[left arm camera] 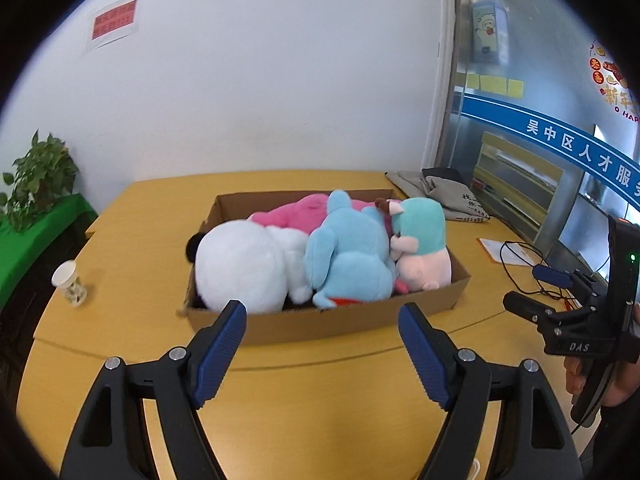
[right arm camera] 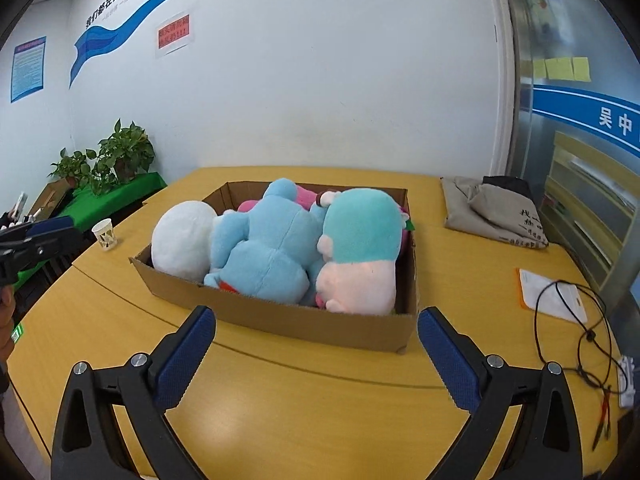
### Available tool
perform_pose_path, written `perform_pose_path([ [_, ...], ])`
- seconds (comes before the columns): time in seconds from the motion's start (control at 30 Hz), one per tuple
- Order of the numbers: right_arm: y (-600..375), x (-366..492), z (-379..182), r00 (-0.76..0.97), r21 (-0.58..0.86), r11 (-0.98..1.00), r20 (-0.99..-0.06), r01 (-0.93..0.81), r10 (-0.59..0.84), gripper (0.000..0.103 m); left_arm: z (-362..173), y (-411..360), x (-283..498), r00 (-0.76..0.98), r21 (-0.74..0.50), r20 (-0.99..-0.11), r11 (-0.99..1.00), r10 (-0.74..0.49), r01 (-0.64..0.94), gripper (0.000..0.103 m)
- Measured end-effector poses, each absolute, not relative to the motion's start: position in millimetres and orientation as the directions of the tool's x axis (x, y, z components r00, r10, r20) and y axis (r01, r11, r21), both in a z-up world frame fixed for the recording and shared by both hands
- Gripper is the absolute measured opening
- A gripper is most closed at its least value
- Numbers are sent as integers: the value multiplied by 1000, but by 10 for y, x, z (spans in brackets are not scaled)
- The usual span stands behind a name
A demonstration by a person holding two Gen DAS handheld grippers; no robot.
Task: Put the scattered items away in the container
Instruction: 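Move both tools down to the clear phone case on the table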
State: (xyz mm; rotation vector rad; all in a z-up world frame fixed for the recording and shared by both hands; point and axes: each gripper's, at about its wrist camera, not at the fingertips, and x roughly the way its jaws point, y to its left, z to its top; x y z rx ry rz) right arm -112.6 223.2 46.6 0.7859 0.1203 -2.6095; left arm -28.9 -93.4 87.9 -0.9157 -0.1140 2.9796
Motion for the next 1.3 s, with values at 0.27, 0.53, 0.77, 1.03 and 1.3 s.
perform_pose_path([
  [0.27,2314,-870,251,-742,81,-944,-599,320,-302,103,502,-943,22,-800,-83,-600,-996,25,30,78],
  [0.53,2326,-651,259,-772,15,-956,-586,292,-245,103,331,-892,31,-781,-156,-619,-988,83,19,78],
  [0.77,2206,-583,240,-775,-3,-950,-579,313,-253,103,360,-822,43,-789,-152,-609,-988,82,14,78],
  [1.03,2076,-482,234,-768,-13,-930,-569,367,-295,103,354,-821,127,-786,-153,-615,-988,71,30,78],
  [1.3,2165,-321,96,-742,-30,-903,-582,428,-332,103,-1,-794,314,-697,-144,-711,-989,94,14,78],
])
